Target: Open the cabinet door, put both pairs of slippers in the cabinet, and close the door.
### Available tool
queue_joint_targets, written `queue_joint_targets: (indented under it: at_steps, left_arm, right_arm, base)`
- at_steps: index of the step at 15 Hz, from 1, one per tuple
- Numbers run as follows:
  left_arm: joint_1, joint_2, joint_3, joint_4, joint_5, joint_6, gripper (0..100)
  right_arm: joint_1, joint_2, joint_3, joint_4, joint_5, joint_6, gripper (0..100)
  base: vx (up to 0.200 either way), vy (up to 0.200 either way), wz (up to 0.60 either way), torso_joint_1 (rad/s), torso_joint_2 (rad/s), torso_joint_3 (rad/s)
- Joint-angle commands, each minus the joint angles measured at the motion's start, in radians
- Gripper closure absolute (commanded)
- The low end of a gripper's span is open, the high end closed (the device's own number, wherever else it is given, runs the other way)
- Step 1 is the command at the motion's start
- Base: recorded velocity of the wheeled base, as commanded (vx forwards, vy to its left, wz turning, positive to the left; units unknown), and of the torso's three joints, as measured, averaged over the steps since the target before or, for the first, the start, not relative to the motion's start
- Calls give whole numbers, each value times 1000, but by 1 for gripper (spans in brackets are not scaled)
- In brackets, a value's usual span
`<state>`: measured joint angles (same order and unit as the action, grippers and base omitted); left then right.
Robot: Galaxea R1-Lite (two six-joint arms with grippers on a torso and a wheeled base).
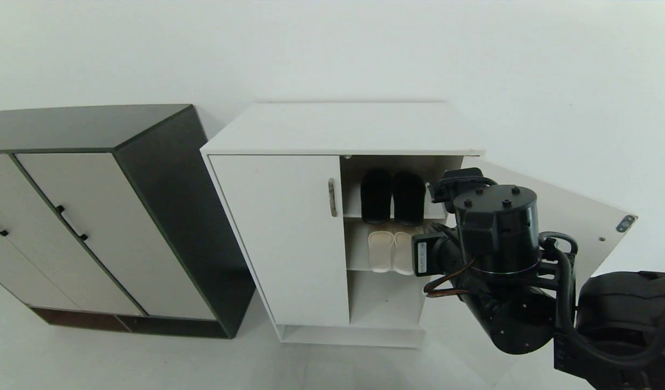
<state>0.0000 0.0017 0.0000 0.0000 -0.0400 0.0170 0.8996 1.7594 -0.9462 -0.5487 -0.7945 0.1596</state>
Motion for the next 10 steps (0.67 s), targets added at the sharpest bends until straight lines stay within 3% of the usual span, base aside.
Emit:
queue_joint_targets:
  at_steps: [1, 10]
  left_arm:
    - [0, 0, 0, 0, 0, 0, 100]
    - [0, 0, 0, 2, 0, 0, 100]
  right_arm:
    - [-1, 3, 1, 0, 0, 0, 100]
    - [-1, 3, 3, 0, 0, 0, 100]
  base:
    - [0, 0, 0, 207, -505, -315]
    - [0, 0, 0, 229, -550, -318]
